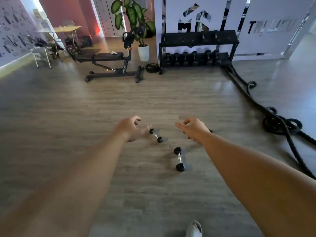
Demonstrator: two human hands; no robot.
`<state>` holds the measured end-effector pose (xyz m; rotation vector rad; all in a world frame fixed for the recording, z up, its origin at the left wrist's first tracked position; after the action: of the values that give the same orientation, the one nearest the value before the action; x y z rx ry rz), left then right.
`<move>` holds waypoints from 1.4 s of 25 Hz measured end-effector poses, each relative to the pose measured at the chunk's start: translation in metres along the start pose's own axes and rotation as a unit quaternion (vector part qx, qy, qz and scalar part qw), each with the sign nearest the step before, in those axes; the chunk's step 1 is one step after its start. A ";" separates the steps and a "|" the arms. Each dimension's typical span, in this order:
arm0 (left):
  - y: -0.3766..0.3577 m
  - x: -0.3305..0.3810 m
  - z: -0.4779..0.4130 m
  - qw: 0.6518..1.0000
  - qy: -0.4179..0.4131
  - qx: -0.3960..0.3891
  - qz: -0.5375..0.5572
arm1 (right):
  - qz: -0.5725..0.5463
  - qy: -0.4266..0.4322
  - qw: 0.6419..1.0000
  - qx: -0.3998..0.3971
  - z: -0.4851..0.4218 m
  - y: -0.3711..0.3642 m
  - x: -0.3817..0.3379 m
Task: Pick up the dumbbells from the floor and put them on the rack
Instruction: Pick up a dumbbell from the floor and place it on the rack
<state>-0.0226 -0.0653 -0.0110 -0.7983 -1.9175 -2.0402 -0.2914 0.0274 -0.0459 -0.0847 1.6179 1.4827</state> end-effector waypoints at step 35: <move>-0.114 -0.142 -0.512 0.978 0.104 -0.181 0.023 | -0.089 -0.324 0.941 -0.030 -0.369 -0.245 -0.025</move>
<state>-0.0812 -0.5785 -0.1809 -0.6612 -1.4247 -2.3741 -0.3365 -0.3549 -0.2657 0.2025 1.0030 1.2413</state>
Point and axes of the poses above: each hand's wrist, its own z-axis away from the middle knuckle, its own y-axis out of the back of the hand, x = y × z, the point moved 7 cm from there along -z, towards the middle knuckle, and after that the axes turned 11 degrees about x, right-handed, at the moved point
